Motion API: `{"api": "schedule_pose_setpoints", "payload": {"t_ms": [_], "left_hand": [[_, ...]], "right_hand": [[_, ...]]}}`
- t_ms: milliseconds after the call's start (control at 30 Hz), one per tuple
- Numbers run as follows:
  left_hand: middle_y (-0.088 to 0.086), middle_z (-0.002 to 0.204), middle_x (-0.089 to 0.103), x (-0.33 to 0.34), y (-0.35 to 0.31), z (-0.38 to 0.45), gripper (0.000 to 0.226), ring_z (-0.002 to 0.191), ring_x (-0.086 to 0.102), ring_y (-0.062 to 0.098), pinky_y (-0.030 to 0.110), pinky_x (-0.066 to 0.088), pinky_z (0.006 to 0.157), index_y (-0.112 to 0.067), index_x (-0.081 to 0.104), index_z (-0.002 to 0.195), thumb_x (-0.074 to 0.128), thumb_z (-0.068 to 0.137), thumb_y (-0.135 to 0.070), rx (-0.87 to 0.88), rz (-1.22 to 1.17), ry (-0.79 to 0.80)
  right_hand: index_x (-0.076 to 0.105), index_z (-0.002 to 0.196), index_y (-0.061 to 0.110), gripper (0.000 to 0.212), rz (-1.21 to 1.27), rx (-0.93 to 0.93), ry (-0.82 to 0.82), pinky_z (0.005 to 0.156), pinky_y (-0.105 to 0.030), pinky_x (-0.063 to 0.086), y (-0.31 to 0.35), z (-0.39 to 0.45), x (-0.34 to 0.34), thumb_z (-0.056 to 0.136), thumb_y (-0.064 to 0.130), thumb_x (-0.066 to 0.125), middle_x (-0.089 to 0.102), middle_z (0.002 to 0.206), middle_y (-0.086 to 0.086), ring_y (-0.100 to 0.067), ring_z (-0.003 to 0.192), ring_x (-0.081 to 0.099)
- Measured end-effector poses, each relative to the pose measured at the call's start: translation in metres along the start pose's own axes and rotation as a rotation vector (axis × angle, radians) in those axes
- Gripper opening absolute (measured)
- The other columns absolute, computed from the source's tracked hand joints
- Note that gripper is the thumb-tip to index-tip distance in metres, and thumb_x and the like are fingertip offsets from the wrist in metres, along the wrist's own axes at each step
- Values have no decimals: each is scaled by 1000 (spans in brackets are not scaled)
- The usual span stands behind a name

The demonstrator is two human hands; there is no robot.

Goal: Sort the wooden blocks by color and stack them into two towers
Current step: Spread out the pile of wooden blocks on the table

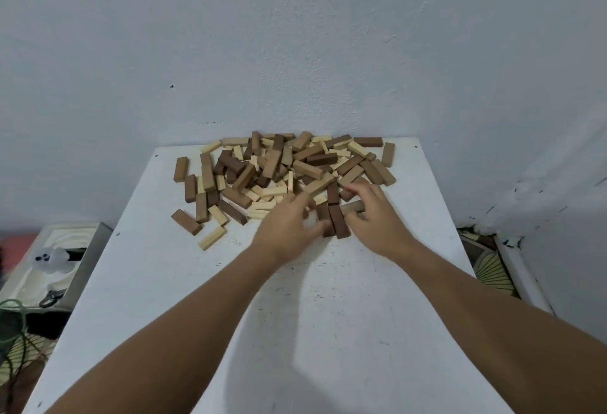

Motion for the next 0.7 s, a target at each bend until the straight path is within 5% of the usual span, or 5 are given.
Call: {"api": "schedule_pose_setpoints", "payload": {"t_ms": [100,233,467,700], "left_hand": [[-5,110,52,21,-8,-1,66,95,57,16,35,53,75,-26,51,122,69,80,-74,-75,17,25],[-1,114,51,32,-14,6,78,98,57,21,41,57,77,-24,47,123,69,73,-81,-139,79,-11],[1,125,53,27,-7,12,64,111,54,23,40,53,90,-22,53,133,80,80,-45,-145,-4,21],[-3,117,54,-6,1,3,56,107,53,18,27,47,86,-23,61,132,78,80,-35,-45,-67,-84]], "right_hand": [[49,144,24,60,-156,-31,116,92,-12,40,-5,-1,-6,88,3,58,41,136,10,-8,130,37],[47,150,29,59,-295,-30,186,105,-23,30,-19,-4,-11,95,9,56,44,139,8,-12,132,30],[61,140,20,37,-383,-128,124,94,-21,35,-21,0,-23,104,14,57,62,127,2,-17,116,53],[66,135,21,34,-341,-141,-72,89,-24,39,-17,-5,-28,101,26,64,67,122,2,-18,111,55]]}}
Point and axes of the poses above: each hand's wrist, its own z-axis towards the middle knuckle, its own x-axis out of the palm, y = z × x, the point moved 5 cm from there along z, towards the middle knuckle
